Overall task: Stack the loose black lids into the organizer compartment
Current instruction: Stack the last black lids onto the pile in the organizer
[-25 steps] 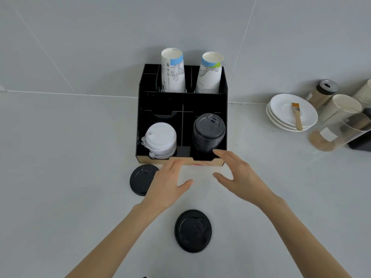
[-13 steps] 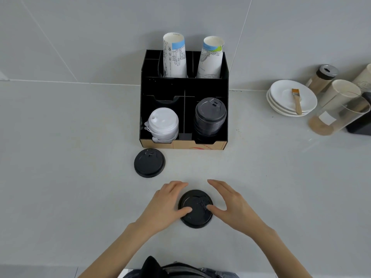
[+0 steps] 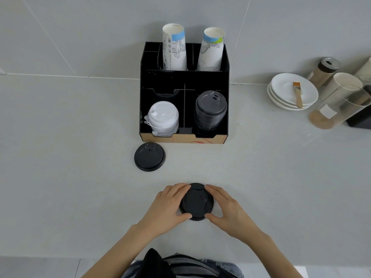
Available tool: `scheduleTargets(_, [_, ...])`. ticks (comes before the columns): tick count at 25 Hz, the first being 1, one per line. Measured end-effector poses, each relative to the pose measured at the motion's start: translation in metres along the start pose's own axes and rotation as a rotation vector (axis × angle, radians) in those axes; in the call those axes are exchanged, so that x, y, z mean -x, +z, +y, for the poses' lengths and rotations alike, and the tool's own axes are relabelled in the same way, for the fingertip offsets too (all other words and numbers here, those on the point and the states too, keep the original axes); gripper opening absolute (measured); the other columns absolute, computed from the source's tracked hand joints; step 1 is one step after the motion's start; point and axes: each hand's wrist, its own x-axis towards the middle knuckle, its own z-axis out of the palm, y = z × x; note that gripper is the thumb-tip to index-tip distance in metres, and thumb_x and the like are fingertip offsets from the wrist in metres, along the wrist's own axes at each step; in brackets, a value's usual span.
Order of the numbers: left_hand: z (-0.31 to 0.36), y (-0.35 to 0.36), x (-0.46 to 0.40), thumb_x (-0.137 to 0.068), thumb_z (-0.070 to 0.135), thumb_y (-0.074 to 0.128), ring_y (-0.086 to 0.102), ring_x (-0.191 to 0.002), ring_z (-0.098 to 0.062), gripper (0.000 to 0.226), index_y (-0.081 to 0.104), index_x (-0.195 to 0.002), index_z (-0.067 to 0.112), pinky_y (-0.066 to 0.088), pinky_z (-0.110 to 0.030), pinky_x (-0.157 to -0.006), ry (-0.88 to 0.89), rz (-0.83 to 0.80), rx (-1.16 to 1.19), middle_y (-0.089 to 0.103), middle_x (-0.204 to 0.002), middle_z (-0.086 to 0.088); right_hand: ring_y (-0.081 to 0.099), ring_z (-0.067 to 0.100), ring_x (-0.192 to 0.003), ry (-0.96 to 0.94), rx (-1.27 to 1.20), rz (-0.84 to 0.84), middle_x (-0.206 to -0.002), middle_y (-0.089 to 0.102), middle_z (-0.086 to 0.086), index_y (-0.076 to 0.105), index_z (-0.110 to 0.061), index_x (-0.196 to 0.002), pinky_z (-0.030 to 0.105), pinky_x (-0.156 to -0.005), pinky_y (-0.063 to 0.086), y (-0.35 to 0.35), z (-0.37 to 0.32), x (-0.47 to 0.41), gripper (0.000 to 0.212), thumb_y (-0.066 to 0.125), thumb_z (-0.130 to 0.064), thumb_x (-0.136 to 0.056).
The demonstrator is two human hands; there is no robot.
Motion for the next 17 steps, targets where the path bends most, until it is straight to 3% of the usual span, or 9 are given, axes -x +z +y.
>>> scheduleTargets(3, [0.000, -0.001, -0.001, -0.085, 0.038, 0.052, 0.024, -0.131, -0.012, 0.068, 0.014, -0.139, 0.025, 0.022, -0.026, -0.107, 0.003, 0.006, 0.008, 0.022, -0.148, 0.009, 0.032, 0.001, -0.125, -0.007, -0.008, 0.005, -0.132, 0.028, -0.019, 0.027, -0.022, -0.136, 0.014, -0.105, 0.023, -0.001, -0.002, -0.001, 0.061, 0.059, -0.021, -0.083])
scheduleTargets(8, [0.000, -0.008, -0.006, -0.086, 0.040, 0.050, 0.025, -0.132, -0.013, 0.065, 0.016, -0.139, 0.024, 0.023, -0.027, -0.108, 0.011, 0.045, 0.015, 0.024, -0.148, 0.007, 0.037, 0.000, -0.120, -0.007, -0.046, 0.057, -0.129, 0.034, -0.018, 0.035, -0.020, -0.132, -0.010, -0.092, 0.017, -0.012, -0.004, -0.007, 0.057, 0.061, -0.017, -0.082])
scheduleTargets(14, [0.007, -0.026, -0.019, -0.087, 0.043, 0.048, 0.023, -0.133, -0.014, 0.064, 0.017, -0.139, 0.021, 0.022, -0.028, -0.110, 0.035, 0.136, 0.010, 0.024, -0.148, 0.005, 0.040, -0.001, -0.118, -0.044, -0.041, 0.118, -0.130, 0.038, -0.017, 0.037, -0.021, -0.131, -0.008, -0.094, 0.021, -0.035, -0.009, -0.019, 0.057, 0.063, -0.017, -0.081])
scheduleTargets(17, [0.012, -0.038, -0.026, -0.077, 0.061, 0.034, 0.025, -0.131, -0.015, 0.076, 0.019, -0.139, 0.019, 0.022, -0.028, -0.111, 0.052, 0.177, 0.023, 0.027, -0.147, 0.003, 0.039, -0.005, -0.116, -0.077, -0.034, 0.155, -0.130, 0.040, -0.014, 0.039, -0.019, -0.130, -0.007, -0.095, 0.023, -0.050, -0.014, -0.028, 0.056, 0.064, -0.015, -0.081])
